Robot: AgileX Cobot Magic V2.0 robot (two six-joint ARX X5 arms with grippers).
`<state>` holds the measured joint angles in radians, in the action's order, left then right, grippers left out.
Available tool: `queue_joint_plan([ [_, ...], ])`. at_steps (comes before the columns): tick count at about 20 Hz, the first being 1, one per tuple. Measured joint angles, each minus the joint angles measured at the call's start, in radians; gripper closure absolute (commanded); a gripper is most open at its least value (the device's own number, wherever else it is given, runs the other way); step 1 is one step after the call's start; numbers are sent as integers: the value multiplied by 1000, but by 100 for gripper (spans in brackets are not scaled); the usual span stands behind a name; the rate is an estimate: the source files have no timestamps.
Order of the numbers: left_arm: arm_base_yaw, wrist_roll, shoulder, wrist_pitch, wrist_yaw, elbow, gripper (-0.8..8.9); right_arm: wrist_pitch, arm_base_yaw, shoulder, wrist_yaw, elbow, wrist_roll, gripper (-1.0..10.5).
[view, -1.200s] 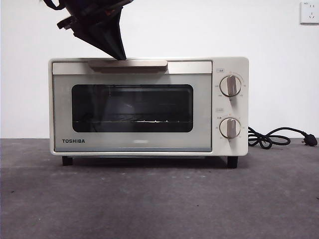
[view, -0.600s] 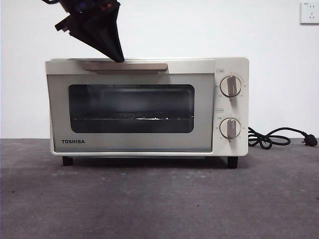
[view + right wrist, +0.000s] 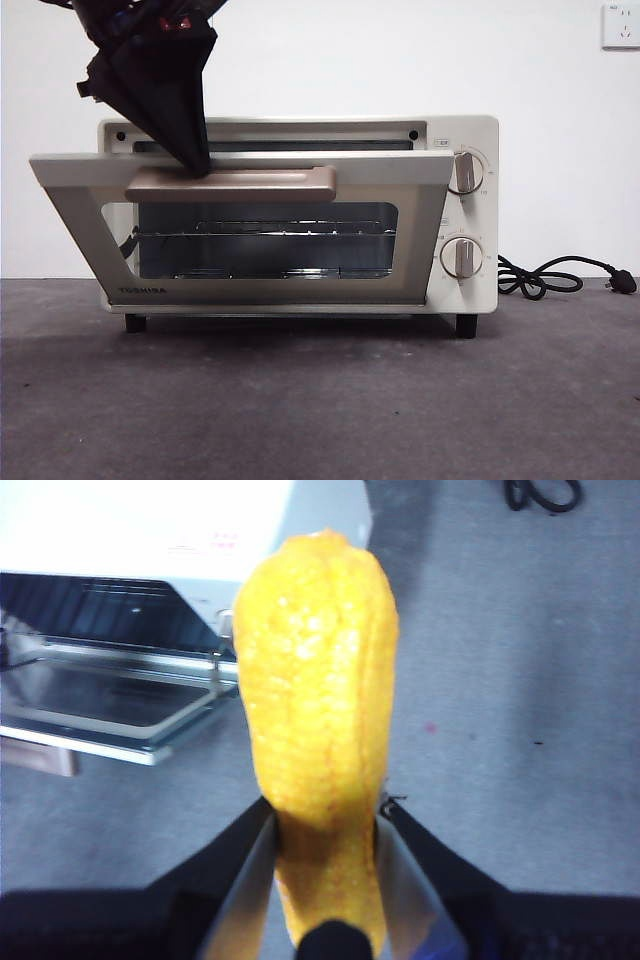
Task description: Take the corn from the table,put the corn in the oven
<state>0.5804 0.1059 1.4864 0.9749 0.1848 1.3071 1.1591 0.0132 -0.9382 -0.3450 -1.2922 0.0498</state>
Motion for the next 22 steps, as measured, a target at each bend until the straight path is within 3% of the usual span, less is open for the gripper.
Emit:
queue_joint_plan([
  [8,51,0,8,8,56,-6,819,0,0,0,-250,0,31,962],
  [16,80,-2,-113,-11,59,-6,819,-35,-42,0,-489,0,71,962],
  [19,80,-19,-196,-65,59,-6,819,-122,-151,0,-489,0,68,962],
  [22,80,-39,-285,-119,58,-6,819,-240,-307,0,-384,0,23,962],
])
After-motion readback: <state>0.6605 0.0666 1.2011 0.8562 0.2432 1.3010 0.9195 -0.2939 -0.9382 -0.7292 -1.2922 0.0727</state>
